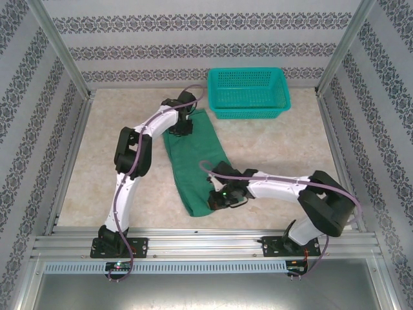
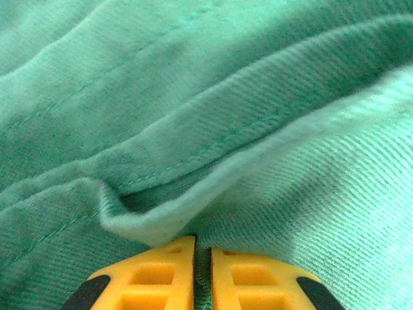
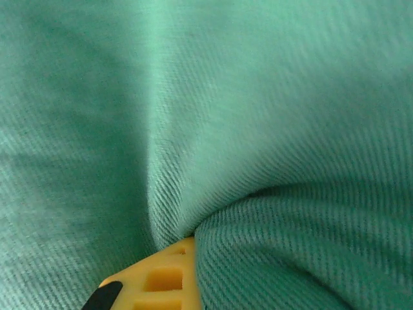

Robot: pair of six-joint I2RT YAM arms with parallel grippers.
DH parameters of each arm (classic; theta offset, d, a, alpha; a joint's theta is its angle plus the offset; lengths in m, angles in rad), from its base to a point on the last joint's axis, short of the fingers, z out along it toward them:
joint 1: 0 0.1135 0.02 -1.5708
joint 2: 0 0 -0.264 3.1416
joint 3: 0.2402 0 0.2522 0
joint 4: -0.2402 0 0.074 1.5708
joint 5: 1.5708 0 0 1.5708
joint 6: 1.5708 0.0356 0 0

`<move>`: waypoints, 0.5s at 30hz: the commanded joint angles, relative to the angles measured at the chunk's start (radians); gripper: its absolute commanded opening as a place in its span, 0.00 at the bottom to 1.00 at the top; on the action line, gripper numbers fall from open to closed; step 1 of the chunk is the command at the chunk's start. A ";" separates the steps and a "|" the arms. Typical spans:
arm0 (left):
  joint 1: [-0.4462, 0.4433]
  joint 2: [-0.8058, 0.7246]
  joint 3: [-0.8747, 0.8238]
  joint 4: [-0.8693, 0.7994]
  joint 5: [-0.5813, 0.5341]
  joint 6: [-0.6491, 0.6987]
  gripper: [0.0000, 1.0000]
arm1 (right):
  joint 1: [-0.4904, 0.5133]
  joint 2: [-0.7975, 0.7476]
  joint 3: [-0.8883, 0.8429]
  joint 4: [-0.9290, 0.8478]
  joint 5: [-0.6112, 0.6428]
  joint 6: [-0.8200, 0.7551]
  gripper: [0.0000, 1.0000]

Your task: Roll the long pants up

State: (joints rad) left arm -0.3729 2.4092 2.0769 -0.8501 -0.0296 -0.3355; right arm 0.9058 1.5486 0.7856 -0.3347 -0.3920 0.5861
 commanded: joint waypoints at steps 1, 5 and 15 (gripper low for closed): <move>-0.003 0.061 0.062 -0.014 0.048 0.030 0.12 | 0.084 0.058 0.146 -0.052 -0.051 -0.063 0.00; -0.004 0.012 0.068 -0.015 -0.003 0.064 0.12 | 0.139 0.091 0.274 -0.151 0.000 -0.124 0.98; -0.009 -0.496 -0.427 0.288 -0.235 0.103 0.21 | 0.209 -0.238 0.246 -0.287 0.629 -0.128 0.98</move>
State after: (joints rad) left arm -0.3786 2.0525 1.6966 -0.6872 -0.1665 -0.2584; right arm 1.0889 1.4284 1.0542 -0.5629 -0.0479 0.4641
